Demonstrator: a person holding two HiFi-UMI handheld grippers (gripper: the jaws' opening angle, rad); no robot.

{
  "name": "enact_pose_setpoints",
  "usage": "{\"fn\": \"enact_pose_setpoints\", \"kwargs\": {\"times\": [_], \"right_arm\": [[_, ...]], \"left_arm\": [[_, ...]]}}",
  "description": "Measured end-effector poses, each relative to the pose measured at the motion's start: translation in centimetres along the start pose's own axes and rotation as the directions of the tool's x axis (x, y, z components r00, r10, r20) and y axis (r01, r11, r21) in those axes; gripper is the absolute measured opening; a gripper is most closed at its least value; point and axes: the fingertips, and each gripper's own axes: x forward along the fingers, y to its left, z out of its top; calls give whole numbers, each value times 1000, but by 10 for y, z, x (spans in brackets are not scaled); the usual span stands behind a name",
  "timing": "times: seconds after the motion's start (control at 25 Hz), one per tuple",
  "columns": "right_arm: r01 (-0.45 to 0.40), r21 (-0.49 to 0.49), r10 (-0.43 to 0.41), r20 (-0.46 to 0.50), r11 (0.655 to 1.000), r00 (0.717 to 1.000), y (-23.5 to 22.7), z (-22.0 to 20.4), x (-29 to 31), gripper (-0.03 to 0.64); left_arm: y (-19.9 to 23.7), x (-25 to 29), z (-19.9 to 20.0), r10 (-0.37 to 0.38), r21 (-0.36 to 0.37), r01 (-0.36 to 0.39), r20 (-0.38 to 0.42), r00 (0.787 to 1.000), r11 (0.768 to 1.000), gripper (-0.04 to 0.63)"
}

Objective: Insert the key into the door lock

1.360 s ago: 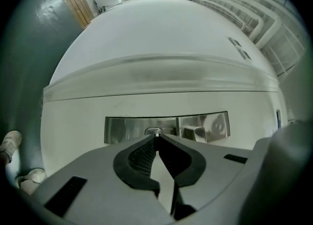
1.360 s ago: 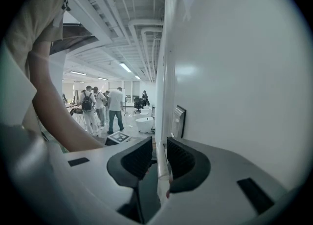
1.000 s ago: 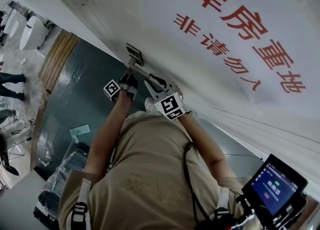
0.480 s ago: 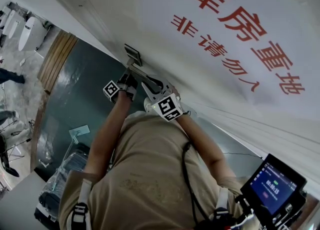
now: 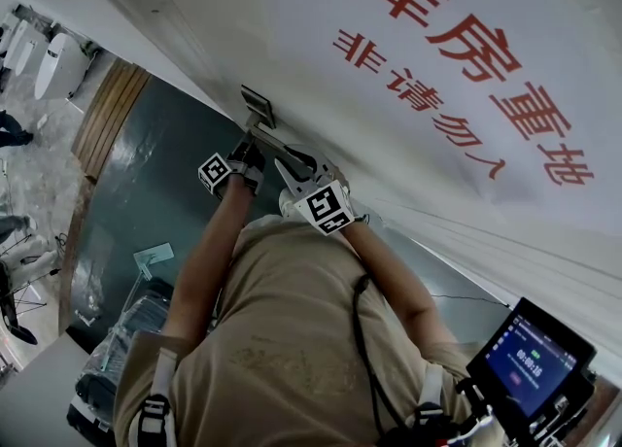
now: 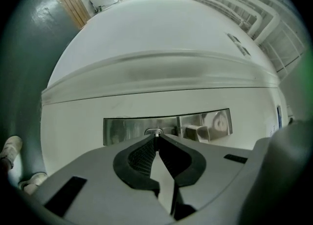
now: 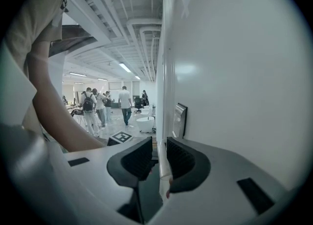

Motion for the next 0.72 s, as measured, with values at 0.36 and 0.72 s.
{"fn": "enact_pose_setpoints", "kwargs": {"times": [0.36, 0.72], "right_arm": [[-3, -8, 3, -2, 1000, 1000, -2, 2, 4, 83], [12, -10, -12, 2, 1000, 1000, -11, 5, 4, 83]], "left_arm": [[-5, 1, -3, -16, -78, 18, 24, 1000, 997, 32], [-5, 5, -1, -23, -64, 24, 21, 1000, 998, 32]]}}
